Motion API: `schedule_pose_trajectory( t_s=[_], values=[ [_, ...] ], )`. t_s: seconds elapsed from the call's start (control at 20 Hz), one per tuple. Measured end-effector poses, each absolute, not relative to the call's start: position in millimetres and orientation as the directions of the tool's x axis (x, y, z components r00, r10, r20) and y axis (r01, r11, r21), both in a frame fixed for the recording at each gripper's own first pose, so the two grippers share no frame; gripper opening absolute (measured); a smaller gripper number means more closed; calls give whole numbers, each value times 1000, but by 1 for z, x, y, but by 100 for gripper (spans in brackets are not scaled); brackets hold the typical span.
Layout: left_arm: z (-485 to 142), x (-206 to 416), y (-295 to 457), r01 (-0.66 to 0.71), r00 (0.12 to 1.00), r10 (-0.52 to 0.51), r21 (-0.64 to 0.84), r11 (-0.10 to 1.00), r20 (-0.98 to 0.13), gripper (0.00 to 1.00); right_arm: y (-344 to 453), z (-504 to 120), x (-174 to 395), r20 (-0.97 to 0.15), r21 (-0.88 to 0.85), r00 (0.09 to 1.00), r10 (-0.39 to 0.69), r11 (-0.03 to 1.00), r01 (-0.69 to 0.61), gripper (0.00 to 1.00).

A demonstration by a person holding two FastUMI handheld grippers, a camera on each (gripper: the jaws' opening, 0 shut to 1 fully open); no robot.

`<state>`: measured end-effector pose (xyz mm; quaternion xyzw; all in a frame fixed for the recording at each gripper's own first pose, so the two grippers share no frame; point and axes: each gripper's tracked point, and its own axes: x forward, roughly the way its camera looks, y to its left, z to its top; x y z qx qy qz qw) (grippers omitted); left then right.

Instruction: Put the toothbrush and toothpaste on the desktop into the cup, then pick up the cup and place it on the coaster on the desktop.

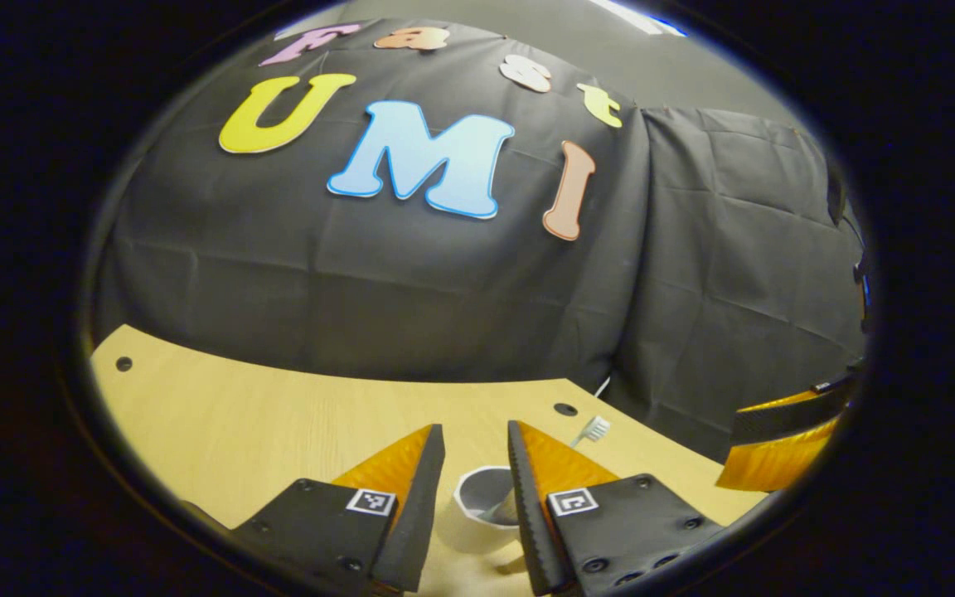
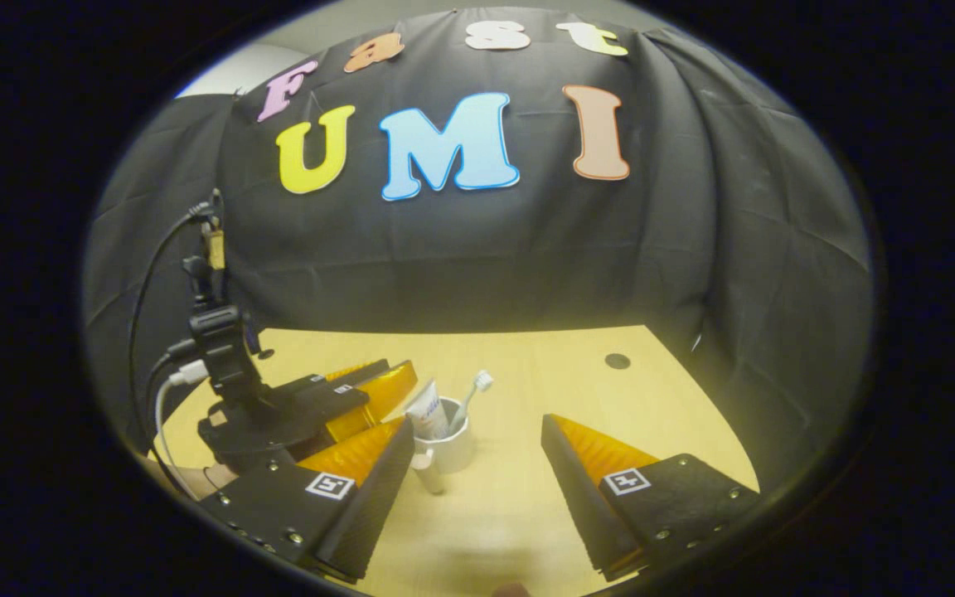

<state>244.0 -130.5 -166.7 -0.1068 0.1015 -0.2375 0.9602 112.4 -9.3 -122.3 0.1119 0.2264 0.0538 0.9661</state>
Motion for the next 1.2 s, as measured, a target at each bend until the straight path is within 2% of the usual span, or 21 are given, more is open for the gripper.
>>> schedule_pose_trajectory(
  t_s=[0.05,0.1,0.15,0.2,0.25,0.3,0.45,0.5,0.55,0.6,1.2],
  values=[
    [-163,240,-125,421,875,-462,-246,873,-144,58,-5,-124,114,-432,243,887,162,968,-58,93],
    [-158,237,-118,415,880,-454,-241,877,-140,79,-1,-126,116,-440,248,882,171,967,-64,93],
    [-154,232,-111,403,887,-441,-235,884,-135,90,4,-128,117,-448,251,875,181,965,-72,93],
    [-149,230,-101,385,898,-420,-226,895,-131,78,8,-131,117,-458,249,869,190,965,-80,93],
    [-144,226,-97,383,900,-416,-224,896,-127,80,12,-133,119,-468,245,862,196,966,-86,93],
    [-140,222,-91,370,907,-402,-215,904,-128,94,17,-135,119,-476,243,855,204,965,-95,93],
    [-132,209,-78,355,914,-385,-205,912,-128,94,28,-142,124,-509,237,833,218,966,-107,93],
    [-131,205,-73,348,917,-377,-203,915,-130,99,32,-145,125,-523,237,823,222,965,-109,93],
    [-130,202,-69,340,919,-370,-199,919,-135,99,37,-148,126,-536,238,813,228,965,-113,93],
    [-129,198,-65,334,921,-364,-196,922,-139,94,42,-152,127,-552,236,801,231,965,-116,93],
    [-126,156,-23,249,938,-290,-215,944,-187,96,59,-210,148,-775,235,598,205,971,-29,93]
  ],
)
